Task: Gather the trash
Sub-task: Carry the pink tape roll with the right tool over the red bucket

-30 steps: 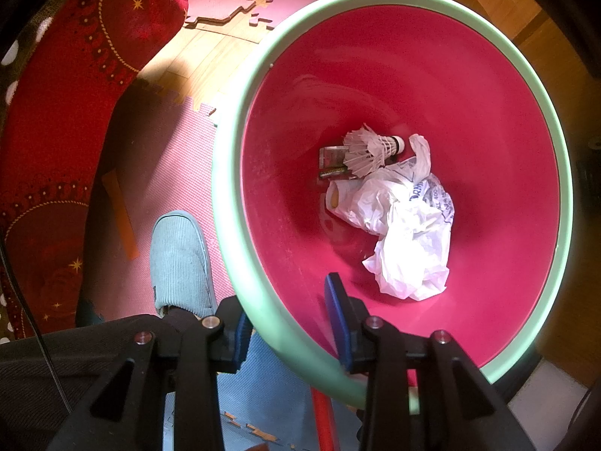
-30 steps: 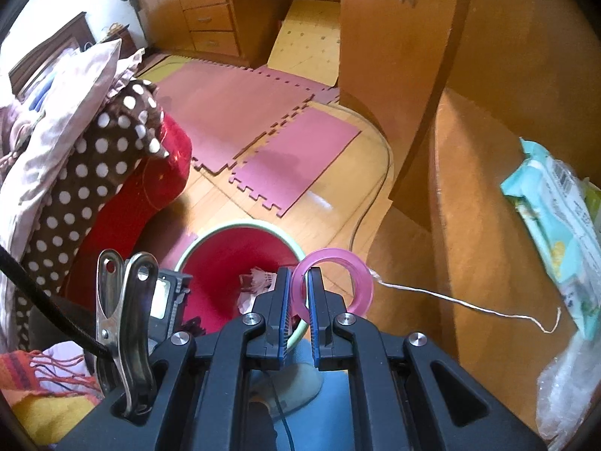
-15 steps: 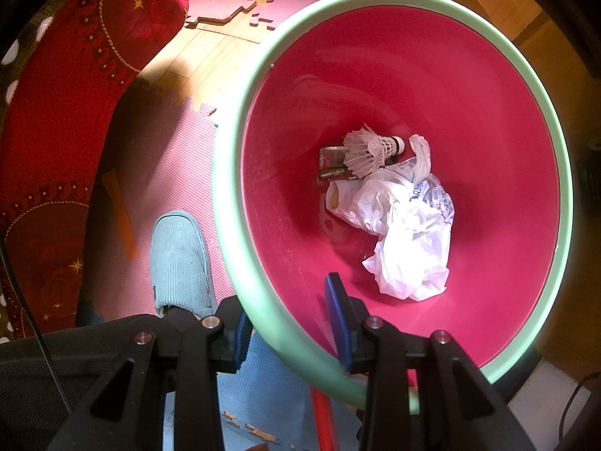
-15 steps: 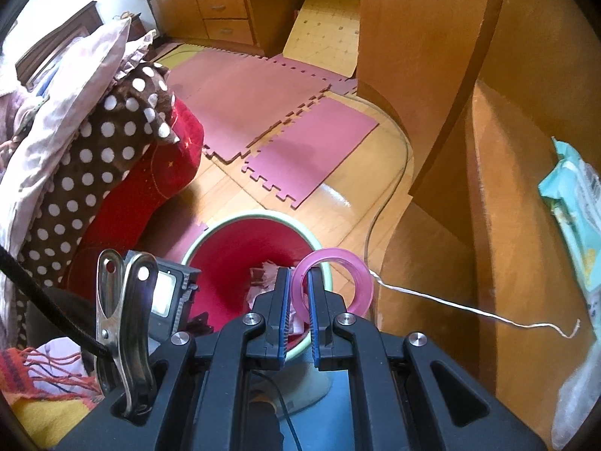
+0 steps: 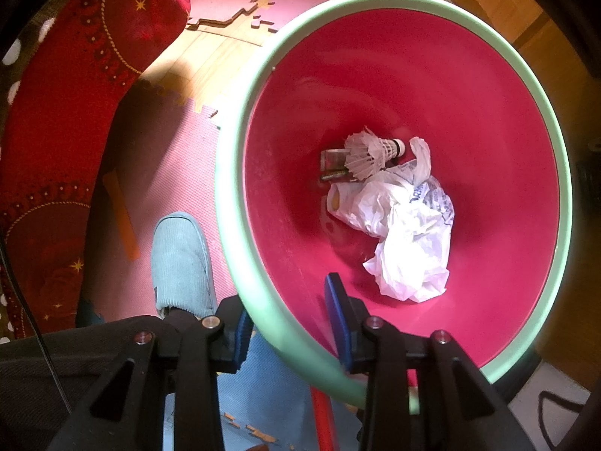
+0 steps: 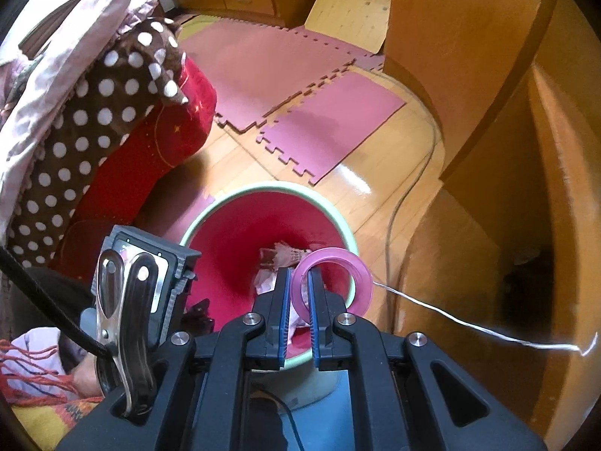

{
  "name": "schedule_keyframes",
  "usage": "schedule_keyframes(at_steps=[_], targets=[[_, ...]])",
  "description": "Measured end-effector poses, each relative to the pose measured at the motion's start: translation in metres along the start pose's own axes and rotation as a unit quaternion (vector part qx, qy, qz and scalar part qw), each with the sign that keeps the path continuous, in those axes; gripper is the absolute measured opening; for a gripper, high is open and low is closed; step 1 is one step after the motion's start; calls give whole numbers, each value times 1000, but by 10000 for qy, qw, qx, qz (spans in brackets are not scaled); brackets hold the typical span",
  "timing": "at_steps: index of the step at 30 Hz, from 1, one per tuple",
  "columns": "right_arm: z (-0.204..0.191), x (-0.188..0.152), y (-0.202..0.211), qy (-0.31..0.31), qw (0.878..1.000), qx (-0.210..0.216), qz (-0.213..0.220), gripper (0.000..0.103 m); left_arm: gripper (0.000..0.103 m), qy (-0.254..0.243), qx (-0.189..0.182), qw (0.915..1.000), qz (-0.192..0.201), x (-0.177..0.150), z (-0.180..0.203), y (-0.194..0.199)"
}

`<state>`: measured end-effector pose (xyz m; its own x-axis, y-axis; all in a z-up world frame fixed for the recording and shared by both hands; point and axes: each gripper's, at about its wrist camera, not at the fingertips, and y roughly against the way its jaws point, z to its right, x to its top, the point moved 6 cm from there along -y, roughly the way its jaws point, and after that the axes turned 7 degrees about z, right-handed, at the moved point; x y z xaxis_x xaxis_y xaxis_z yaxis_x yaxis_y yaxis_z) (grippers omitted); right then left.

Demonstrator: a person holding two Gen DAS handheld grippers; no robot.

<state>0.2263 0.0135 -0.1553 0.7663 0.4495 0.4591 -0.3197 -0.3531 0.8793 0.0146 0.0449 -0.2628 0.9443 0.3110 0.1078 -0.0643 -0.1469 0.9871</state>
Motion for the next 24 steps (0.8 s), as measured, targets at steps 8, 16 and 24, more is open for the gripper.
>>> schedule_keyframes(at_steps=[8,16,24], targets=[[-9,-7,-26,10,9996,172,-210,10,37,-1,2,10000,-9,0,0,0],[-11,-12,-37,58,9993,194,-302,10,37,9,-10,10000,-13,0,-1,0],[-10,-19,-52,57,9990,172,-417,10,37,15,-15,10000,-14,0,0,1]])
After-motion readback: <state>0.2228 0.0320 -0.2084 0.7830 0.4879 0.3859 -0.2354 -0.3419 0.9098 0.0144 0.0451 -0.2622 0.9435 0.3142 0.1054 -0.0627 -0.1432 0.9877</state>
